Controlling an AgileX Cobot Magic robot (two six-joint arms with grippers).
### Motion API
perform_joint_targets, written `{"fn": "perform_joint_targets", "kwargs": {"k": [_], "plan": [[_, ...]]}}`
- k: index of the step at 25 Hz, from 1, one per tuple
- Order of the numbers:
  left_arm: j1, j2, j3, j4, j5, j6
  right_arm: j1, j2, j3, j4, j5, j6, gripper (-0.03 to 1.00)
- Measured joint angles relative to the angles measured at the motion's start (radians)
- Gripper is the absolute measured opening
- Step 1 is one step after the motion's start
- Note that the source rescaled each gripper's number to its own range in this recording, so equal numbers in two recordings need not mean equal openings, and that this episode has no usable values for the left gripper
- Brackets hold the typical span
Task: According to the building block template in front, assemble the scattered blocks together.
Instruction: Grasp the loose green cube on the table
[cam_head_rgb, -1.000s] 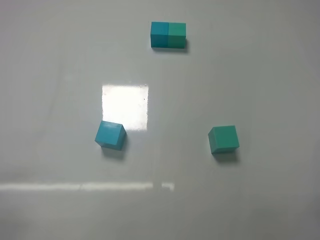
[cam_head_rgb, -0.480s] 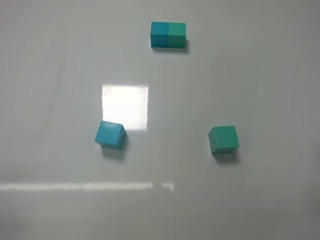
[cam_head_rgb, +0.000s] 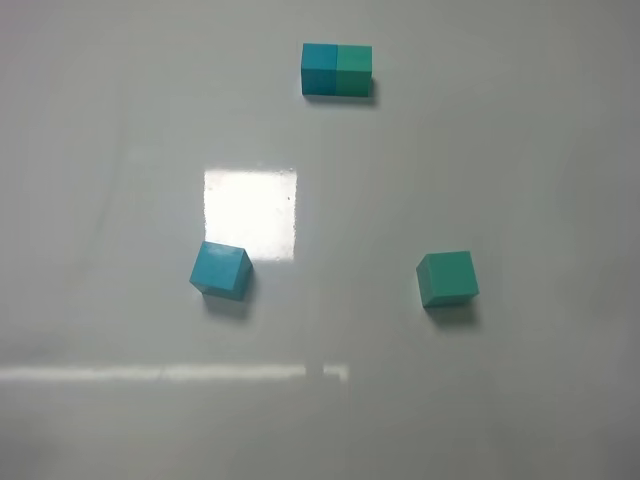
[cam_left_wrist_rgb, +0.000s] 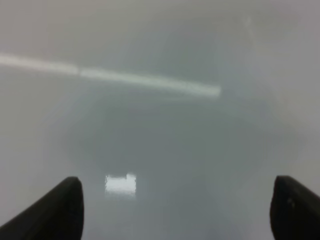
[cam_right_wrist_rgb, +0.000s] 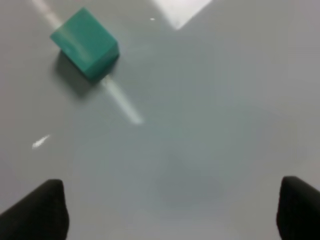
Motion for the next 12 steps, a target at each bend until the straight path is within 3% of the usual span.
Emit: {"fn": "perform_joint_targets", "kwargs": {"k": [7,12], "plan": [[0.000,0.000,0.000,0.000,0.000,0.000,0.284,0.249,-0.019,-0.267,0.007,0.018,0.96],[0.000,0.000,0.000,-0.001,0.000,0.000,0.394,0.372,-0.026,-0.360,-0.031,0.033,0.96]]}}
